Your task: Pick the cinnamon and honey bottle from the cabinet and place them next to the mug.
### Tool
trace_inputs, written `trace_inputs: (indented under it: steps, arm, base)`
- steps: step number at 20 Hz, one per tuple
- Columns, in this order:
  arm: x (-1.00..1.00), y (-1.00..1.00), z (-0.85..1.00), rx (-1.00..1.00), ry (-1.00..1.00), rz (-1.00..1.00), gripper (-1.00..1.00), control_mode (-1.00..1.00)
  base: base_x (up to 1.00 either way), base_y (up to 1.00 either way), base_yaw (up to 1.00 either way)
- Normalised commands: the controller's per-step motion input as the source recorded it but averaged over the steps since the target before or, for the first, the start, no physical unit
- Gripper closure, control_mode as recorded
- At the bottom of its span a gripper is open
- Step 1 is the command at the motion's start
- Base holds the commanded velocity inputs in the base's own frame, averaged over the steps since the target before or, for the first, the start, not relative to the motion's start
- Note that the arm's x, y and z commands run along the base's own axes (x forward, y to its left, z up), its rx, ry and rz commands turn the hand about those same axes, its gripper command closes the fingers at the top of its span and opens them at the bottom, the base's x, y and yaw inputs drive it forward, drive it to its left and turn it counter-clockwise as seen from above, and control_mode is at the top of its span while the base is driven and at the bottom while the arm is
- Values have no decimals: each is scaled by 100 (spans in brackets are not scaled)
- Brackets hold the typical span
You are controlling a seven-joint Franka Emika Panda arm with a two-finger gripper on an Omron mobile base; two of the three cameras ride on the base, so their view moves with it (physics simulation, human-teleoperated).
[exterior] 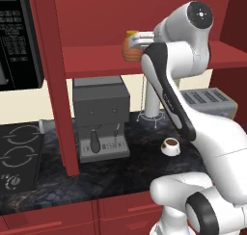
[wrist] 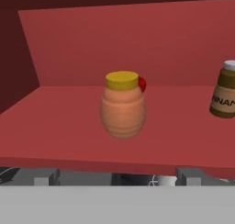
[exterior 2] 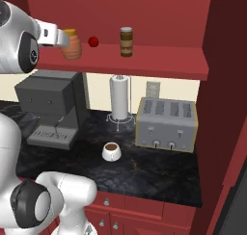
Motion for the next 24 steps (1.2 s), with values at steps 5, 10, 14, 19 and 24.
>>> trace_inputs:
  steps: [5,10,14,19,24]
  arm:
    - [6,0,14,0,2,3,-100,-100]
    - [2,0,0,0,3,14,-100,-100]
    - [11,-5,0,0,1,18,-100,-100]
    - [20,-17,0,0,0,4,-100,-100]
    - [30,-19,0,0,0,0,-100,-100]
  base:
    - [0,0,0]
    - [0,0,0]
    - [0,0,0]
    - [0,0,0]
    - [0,0,0]
